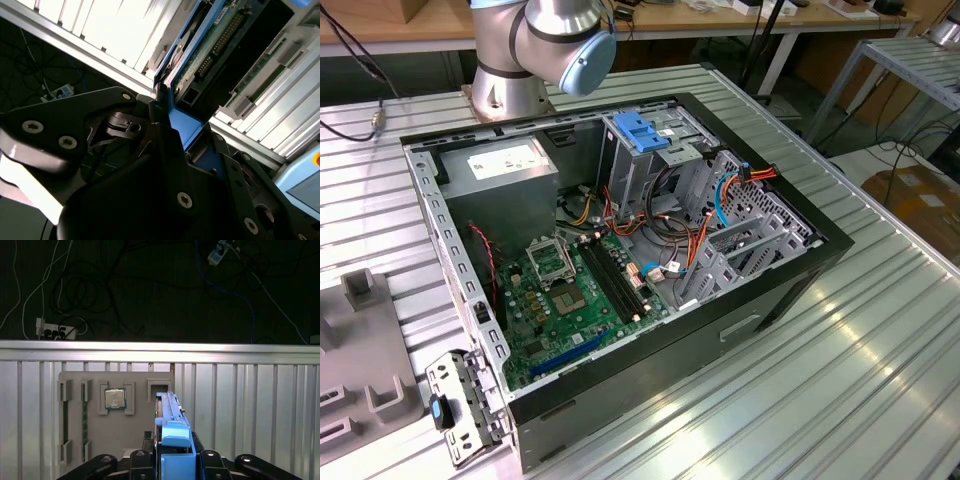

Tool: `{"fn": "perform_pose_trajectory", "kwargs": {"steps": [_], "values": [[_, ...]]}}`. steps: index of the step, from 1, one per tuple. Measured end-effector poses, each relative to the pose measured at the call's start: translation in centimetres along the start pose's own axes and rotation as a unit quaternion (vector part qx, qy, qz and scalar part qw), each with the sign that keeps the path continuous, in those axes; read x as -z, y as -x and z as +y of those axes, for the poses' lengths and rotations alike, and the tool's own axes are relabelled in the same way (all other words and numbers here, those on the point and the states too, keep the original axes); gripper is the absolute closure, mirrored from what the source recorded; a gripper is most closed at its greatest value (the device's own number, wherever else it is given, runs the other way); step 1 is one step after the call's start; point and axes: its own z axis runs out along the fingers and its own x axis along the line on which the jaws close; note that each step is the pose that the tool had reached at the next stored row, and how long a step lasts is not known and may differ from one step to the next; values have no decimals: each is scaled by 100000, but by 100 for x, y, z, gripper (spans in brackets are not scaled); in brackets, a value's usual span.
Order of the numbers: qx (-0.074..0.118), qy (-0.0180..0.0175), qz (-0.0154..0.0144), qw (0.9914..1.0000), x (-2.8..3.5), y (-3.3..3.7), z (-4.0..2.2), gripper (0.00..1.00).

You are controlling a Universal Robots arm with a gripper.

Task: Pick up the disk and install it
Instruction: 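Pick up the disk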

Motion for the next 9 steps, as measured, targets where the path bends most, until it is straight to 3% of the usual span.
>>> {"fn": "perform_pose_trajectory", "kwargs": {"steps": [9], "values": [[-2, 5, 3, 100000, 35, 1, 0, 63]]}}
